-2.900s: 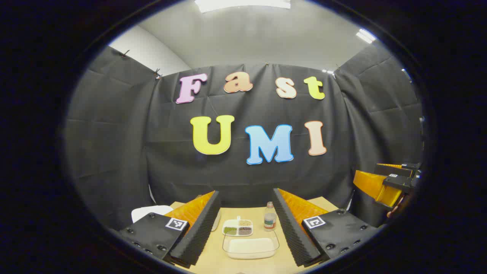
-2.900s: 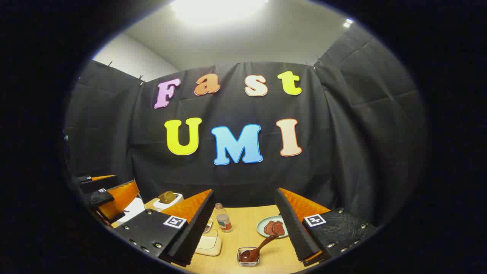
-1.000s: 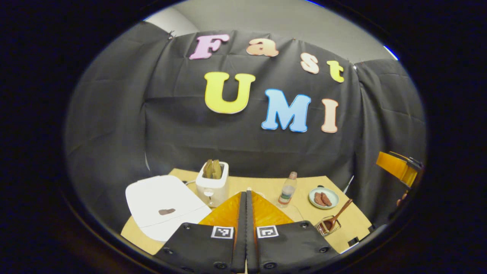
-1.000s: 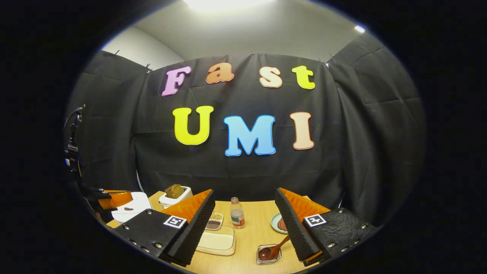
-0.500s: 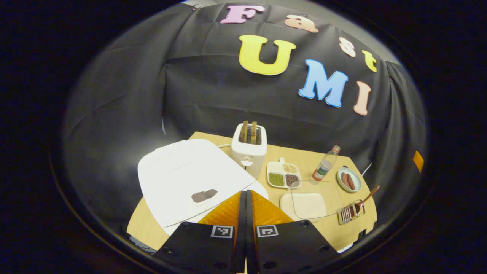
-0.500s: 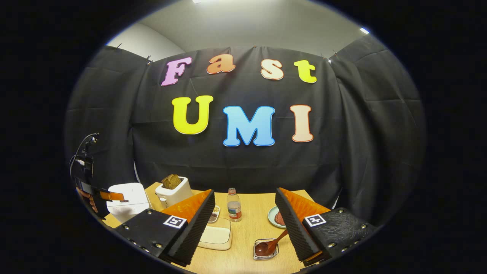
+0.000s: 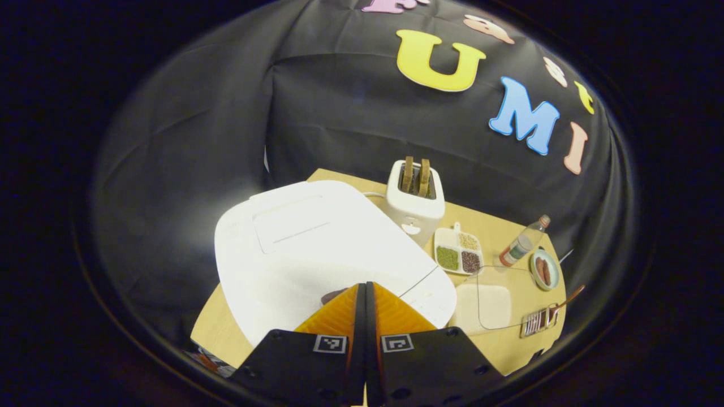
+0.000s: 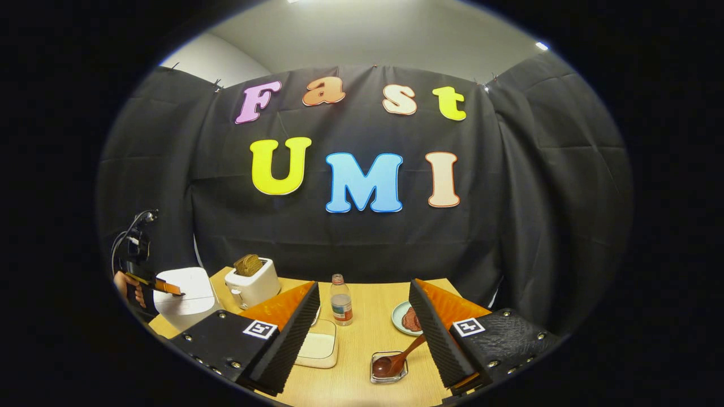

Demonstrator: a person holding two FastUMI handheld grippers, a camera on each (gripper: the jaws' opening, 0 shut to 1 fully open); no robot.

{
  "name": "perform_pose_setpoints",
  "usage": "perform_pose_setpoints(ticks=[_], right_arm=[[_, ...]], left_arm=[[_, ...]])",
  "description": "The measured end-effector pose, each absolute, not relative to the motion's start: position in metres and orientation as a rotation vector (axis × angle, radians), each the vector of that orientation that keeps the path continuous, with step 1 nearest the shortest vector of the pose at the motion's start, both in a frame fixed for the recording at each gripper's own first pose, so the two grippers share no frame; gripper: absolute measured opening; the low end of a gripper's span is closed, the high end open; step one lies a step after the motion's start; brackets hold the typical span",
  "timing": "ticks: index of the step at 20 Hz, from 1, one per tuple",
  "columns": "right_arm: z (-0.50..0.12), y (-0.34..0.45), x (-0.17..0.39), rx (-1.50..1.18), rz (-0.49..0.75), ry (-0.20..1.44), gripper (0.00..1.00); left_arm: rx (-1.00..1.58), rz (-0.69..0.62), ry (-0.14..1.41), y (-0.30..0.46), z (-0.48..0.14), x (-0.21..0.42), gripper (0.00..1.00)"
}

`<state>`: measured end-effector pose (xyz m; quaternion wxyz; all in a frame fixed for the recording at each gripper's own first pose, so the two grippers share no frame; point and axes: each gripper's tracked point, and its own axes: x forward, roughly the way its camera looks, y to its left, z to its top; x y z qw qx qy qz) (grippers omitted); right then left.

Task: Close the left gripper, press the button to open the rice cooker; take a wooden spoon from the chopstick holder with the right hand, scoop a spoonful of rice and pour it into the rice cooker, then put the wooden spoon back into the chopstick holder.

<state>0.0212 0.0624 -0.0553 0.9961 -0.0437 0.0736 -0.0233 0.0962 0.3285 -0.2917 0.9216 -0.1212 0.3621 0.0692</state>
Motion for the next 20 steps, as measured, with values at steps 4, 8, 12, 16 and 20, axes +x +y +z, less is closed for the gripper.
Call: perform_pose_setpoints(ticks=[4, 8, 12, 16, 20], right_arm=[[-0.051, 0.061, 0.021, -0.072, -0.047, 0.133, 0.97], [-0.053, 0.065, 0.021, -0.074, -0.038, 0.13, 0.97], [-0.056, 0.06, 0.02, -0.074, -0.036, 0.133, 0.97], [-0.054, 0.057, 0.021, -0.066, -0.037, 0.118, 0.97], [-0.053, 0.051, 0.022, -0.077, -0.039, 0.102, 0.96]], left_arm=[[-0.226, 0.164, 0.76, 0.331, -0.297, 0.1, 0.09], [-0.188, 0.183, 0.716, 0.338, -0.276, 0.104, 0.08], [-0.153, 0.262, 0.465, 0.36, -0.192, 0.114, 0.12], [-0.106, 0.276, 0.234, 0.358, -0.103, 0.102, 0.62], [-0.093, 0.261, 0.084, 0.333, -0.045, 0.075, 0.82]])
